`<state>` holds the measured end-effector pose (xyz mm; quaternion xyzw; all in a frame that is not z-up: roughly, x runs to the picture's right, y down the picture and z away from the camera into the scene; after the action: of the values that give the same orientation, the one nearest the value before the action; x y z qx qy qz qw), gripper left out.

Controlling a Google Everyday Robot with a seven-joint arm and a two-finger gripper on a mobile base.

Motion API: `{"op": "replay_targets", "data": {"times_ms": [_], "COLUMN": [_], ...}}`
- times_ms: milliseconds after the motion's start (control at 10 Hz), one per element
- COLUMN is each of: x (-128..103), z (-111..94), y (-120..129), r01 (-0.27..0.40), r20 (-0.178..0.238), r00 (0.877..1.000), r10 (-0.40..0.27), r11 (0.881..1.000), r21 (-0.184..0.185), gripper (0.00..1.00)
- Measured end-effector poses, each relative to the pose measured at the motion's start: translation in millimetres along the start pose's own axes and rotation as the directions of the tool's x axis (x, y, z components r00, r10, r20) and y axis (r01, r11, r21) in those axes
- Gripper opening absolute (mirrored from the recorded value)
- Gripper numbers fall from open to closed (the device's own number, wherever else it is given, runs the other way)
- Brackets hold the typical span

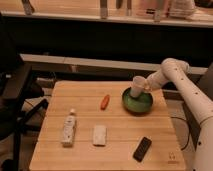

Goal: Place the ceramic cup in the ceramic bowl

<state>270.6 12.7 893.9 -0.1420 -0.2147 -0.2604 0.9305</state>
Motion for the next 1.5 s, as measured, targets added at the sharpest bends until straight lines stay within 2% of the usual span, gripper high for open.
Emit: {"op": "replay_targets", "data": {"times_ms": [200, 500, 600, 900, 1200, 1500], "x": [1.1, 1.7, 2.6, 3.8, 4.9, 5.8], "z": [0.1, 0.7, 1.3, 1.5, 1.6, 2.1], "y": [-0.7, -0.9, -1.3, -1.3, -2.2, -2.3], "r01": [0.001, 0.002, 0.004, 0.004, 0.005, 0.006], "r20": [-0.001, -0.001, -0.001, -0.002, -0.002, -0.003], "r00": [1.0, 1.0, 1.0, 1.0, 1.0, 1.0], "r10": [-0.001, -0.002, -0.004, -0.004, -0.005, -0.006], "r11": [1.0, 1.0, 1.0, 1.0, 1.0, 1.0], "r21": [0.004, 0.006, 0.01, 0.014, 0.019, 0.022], "gripper": [0.25, 0.28, 0.33, 0.35, 0.49, 0.4]}}
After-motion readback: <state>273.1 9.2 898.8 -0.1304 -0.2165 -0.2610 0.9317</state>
